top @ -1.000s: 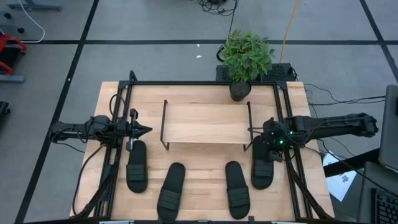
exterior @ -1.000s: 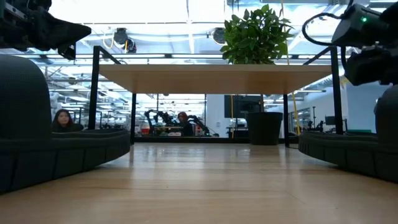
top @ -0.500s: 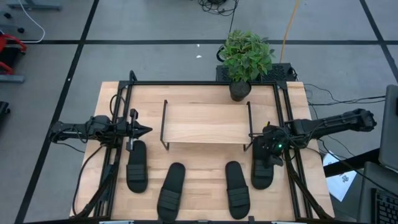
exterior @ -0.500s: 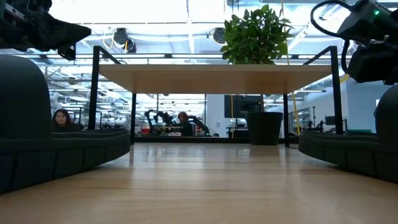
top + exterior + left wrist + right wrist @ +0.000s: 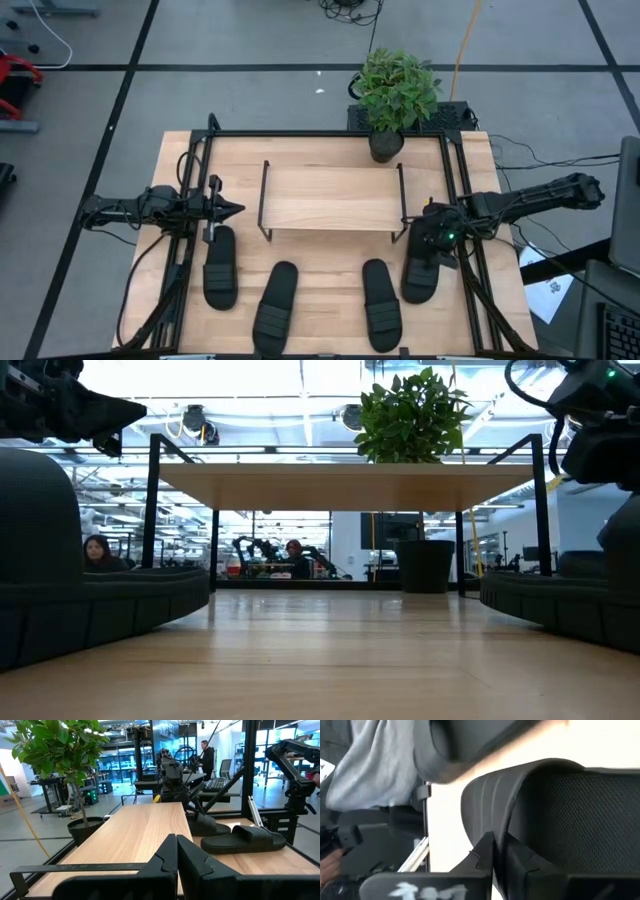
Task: Pick and place slides into the shelf
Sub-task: Put the top right black slide on the shelf
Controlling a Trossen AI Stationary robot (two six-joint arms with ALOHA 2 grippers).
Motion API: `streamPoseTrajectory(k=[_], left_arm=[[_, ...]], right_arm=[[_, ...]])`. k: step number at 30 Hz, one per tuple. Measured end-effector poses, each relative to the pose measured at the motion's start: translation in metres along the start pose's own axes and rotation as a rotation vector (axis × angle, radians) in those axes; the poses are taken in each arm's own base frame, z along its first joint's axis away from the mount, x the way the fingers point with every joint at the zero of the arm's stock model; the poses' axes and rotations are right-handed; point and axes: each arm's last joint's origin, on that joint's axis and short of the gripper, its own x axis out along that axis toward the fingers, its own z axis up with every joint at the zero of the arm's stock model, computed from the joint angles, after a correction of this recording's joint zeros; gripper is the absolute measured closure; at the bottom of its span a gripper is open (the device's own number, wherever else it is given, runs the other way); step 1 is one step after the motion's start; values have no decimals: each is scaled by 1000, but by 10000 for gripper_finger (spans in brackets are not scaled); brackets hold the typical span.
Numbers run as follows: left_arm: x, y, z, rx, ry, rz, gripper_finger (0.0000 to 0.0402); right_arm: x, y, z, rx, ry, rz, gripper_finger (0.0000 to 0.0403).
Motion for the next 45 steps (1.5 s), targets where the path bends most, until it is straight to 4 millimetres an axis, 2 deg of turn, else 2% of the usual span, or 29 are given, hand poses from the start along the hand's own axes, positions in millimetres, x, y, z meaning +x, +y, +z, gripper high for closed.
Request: streamPoseTrajectory(k=[6,10,16,21,26,32,37,45], left_arm=[[0,0,0,0,0,0,401],[0,0,0,0,0,0,401],[0,0,0,0,0,0,401],[0,0,0,0,0,0,401],[0,0,0,-4,0,0,401],[0,0,0,-5,0,0,401],[0,0,0,-5,0,0,401],[0,0,0,7,0,0,401]], right_arm=[[-6,10,9,20,-54,27,398],[-17,24,9,35,-1,-9,399],[-47,52,9,28,43,-138,400],[-74,76,13,-42,-5,-193,401],[-93,92,14,-71,-41,-199,401],[-116,107,12,-90,-84,-285,401],[-129,118,12,-121,-109,-269,401],[-158,147,19,-172,-174,-282,401]])
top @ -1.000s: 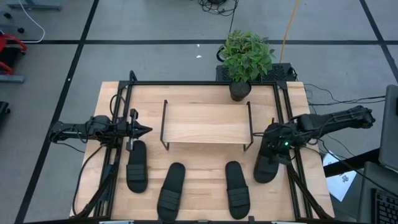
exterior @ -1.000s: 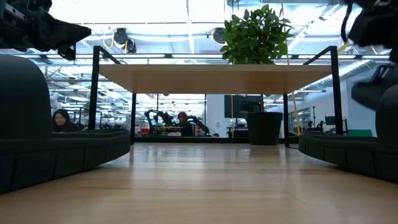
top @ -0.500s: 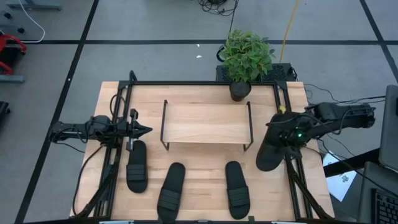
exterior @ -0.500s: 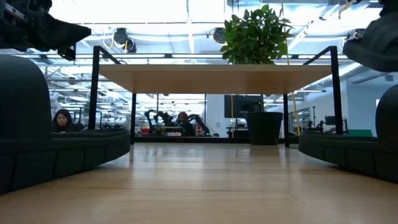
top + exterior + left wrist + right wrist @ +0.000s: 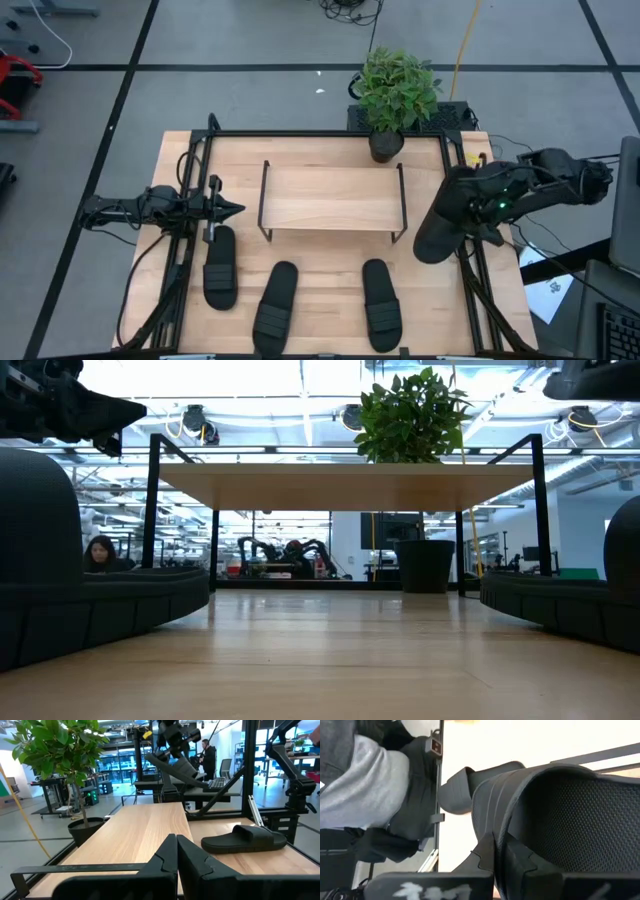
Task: Pick and place slides into the shelf
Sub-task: Put the top right black slide on the shelf
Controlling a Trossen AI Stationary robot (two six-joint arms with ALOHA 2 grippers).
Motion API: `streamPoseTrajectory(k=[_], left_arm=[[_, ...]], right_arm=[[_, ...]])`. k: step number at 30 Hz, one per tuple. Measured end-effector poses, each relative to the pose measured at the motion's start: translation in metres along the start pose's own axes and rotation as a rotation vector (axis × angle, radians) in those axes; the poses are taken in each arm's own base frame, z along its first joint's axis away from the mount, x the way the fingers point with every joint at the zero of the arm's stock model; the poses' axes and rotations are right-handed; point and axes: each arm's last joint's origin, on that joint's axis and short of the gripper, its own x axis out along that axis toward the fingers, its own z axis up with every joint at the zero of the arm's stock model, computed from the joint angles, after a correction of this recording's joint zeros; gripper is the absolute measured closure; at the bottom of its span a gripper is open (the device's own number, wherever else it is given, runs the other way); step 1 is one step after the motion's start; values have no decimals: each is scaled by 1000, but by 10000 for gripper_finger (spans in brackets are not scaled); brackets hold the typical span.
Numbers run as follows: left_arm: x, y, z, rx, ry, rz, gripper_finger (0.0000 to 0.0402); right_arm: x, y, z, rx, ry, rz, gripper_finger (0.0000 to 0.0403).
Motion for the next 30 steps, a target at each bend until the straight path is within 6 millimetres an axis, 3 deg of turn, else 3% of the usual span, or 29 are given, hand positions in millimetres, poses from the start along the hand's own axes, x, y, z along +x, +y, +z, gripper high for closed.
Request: streamPoseTrajectory(k=[4,11,20,26,30], left_arm=[[0,0,0,5,0,0,401],[0,0,0,12,0,0,401],[0,0,0,10,0,0,401],[0,0,0,9,0,-1,401],[0,0,0,9,0,-1,401]], right_arm=[[-2,3,7,10,28,-22,401],[14,6,22,-26,74,-17,401],[38,8,67,-79,123,130,400],[34,4,102,-135,94,189,399],[28,-5,121,-85,128,192,400]])
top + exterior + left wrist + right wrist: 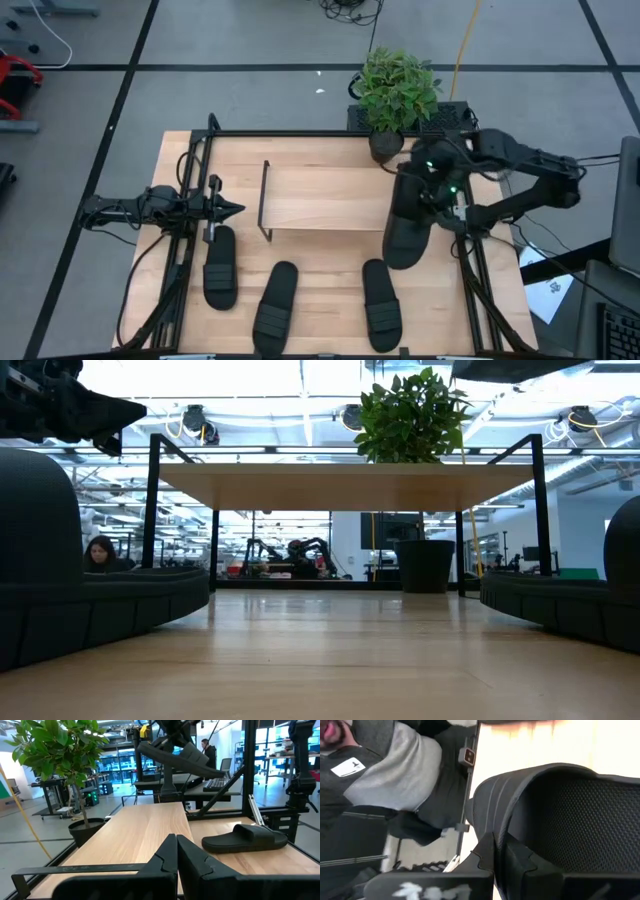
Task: Pick and place slides into the shelf
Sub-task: Put the top right black slide on the shelf
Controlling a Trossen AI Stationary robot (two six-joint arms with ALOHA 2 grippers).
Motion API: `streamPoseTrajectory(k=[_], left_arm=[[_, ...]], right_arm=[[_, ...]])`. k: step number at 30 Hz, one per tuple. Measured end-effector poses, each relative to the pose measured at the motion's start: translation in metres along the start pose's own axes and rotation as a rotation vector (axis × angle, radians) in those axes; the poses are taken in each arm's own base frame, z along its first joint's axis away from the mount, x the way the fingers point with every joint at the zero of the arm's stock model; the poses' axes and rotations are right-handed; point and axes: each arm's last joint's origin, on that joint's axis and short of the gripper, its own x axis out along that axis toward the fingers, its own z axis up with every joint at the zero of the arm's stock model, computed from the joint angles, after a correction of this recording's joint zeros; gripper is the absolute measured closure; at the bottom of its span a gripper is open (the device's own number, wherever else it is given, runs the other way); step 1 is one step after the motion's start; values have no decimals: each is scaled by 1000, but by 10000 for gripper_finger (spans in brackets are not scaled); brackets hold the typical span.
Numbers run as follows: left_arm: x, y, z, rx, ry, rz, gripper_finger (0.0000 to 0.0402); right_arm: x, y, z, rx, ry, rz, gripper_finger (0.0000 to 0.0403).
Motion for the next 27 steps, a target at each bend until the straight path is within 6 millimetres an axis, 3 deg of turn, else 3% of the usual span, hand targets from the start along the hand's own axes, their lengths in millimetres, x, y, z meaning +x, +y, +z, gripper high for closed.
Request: streamPoseTrajectory(k=[11,17,27], left_arm=[[0,0,-2,18,23,-2,401],[0,0,-4,20,45,-4,401],[0,0,-4,45,44,-5,401]], right_arm=[[0,-52,49,18,76,48,401],[-1,-63,62,-117,53,41,401],[30,-101,81,-118,137,74,401]])
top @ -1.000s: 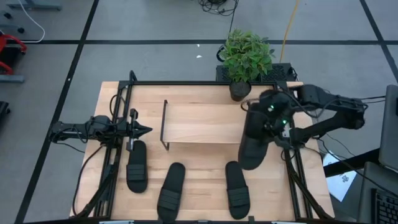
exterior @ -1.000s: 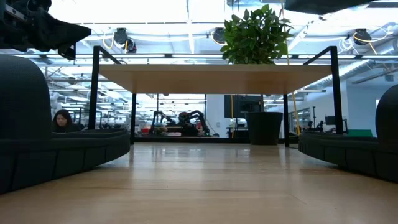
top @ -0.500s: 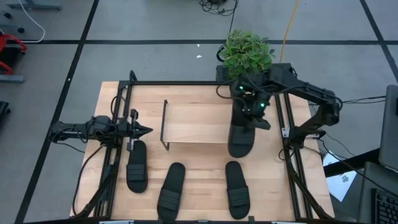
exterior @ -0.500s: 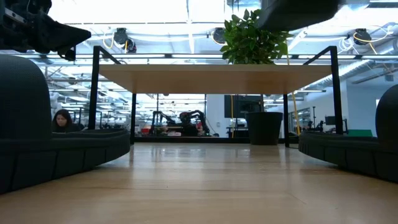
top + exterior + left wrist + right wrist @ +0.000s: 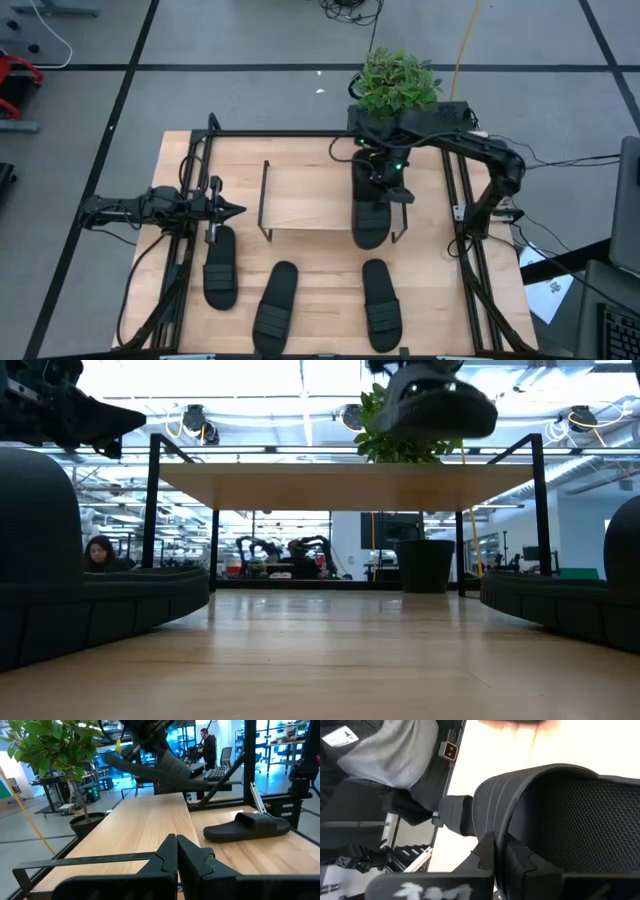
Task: Pick and place slides into the shelf
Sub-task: Put the top right black slide on the shelf
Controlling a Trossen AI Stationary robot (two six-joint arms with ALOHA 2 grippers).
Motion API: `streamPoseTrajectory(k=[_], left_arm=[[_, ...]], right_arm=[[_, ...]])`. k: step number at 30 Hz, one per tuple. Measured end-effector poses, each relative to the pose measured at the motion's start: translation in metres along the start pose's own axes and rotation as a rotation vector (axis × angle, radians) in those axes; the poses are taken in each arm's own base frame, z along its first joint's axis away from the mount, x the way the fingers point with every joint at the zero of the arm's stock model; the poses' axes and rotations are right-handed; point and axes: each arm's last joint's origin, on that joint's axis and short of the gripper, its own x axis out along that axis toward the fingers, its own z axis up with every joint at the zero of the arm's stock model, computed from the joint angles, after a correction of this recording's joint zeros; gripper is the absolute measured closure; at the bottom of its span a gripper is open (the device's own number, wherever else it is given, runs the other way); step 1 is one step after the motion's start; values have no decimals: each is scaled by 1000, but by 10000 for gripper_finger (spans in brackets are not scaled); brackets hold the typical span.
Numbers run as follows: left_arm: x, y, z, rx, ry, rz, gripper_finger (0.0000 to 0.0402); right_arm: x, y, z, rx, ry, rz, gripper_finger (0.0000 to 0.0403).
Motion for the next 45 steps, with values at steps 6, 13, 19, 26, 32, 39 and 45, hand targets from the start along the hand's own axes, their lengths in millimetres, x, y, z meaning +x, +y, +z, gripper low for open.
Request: streamPoseTrajectory(k=[6,13,19,26,32,39,45], left_arm=[[0,0,0,2,0,0,401],[0,0,0,2,1,0,401],[0,0,0,2,0,0,401],[0,0,0,2,0,0,401],[0,0,0,2,0,0,401],[0,0,0,1,0,0,401],[0,0,0,2,0,0,401]], right_arm=[[3,-21,1,15,14,-1,401],[-7,-32,-4,69,-14,-20,401],[-4,-40,-8,93,-8,-15,401],[8,-51,-14,106,5,-7,401],[11,-58,-16,114,18,-65,399],[11,-61,-14,155,21,-132,397],[11,-61,-13,225,15,-141,400]])
